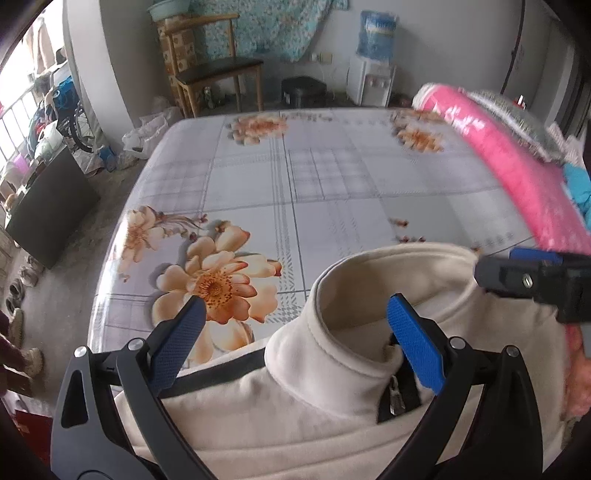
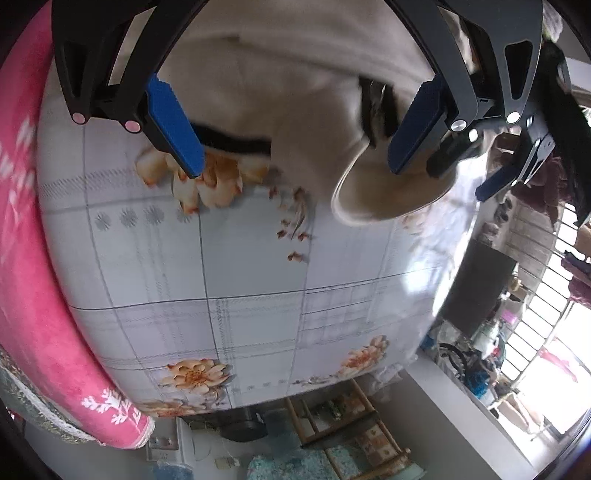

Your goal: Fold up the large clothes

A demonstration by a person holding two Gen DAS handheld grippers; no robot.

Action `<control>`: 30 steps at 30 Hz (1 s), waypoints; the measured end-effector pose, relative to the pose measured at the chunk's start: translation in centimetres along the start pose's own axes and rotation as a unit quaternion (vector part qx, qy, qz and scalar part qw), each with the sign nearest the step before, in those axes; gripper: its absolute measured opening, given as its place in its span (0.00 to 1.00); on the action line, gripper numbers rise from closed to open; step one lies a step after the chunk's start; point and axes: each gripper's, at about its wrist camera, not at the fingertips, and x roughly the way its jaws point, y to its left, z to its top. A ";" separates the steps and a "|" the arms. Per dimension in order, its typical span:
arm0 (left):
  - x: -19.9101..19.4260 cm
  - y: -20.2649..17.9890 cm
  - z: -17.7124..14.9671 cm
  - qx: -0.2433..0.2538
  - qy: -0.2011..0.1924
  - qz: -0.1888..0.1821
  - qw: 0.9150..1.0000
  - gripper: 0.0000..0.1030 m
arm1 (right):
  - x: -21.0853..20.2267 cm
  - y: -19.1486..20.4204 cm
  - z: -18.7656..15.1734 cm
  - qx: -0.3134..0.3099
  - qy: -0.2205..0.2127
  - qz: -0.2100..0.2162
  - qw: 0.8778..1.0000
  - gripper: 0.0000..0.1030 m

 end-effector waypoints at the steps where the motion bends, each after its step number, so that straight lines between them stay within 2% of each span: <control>1: 0.6 -0.2 -0.1 0.006 0.005 0.007 1.000 0.92 | 0.9 -0.1 0.4 0.002 0.006 -0.003 1.000 0.94; 5: 2.1 -0.2 -0.7 0.013 0.028 0.018 0.999 0.92 | 3.0 -0.2 0.8 -0.002 0.023 -0.019 1.000 0.94; 11: 1.5 0.1 -1.7 0.021 0.043 -0.008 0.999 0.92 | 3.1 -0.5 -1.0 -0.019 0.059 -0.015 0.998 0.94; 15: 1.1 0.5 -2.9 0.018 0.067 -0.046 0.997 0.92 | 2.0 -0.5 -2.7 -0.038 0.075 -0.017 0.996 0.94; 20: 1.1 0.7 -4.3 0.020 0.080 -0.056 0.995 0.92 | 2.2 0.1 -4.6 -0.068 0.096 -0.038 0.992 0.94; 26: 0.3 1.3 -5.2 0.027 0.090 -0.083 0.992 0.92 | 1.0 1.8 -5.2 -0.115 0.076 -0.056 0.989 0.94; 30: -0.2 1.1 -5.7 0.046 0.074 -0.084 0.993 0.92 | 1.0 3.1 -5.2 -0.130 0.056 -0.039 0.989 0.92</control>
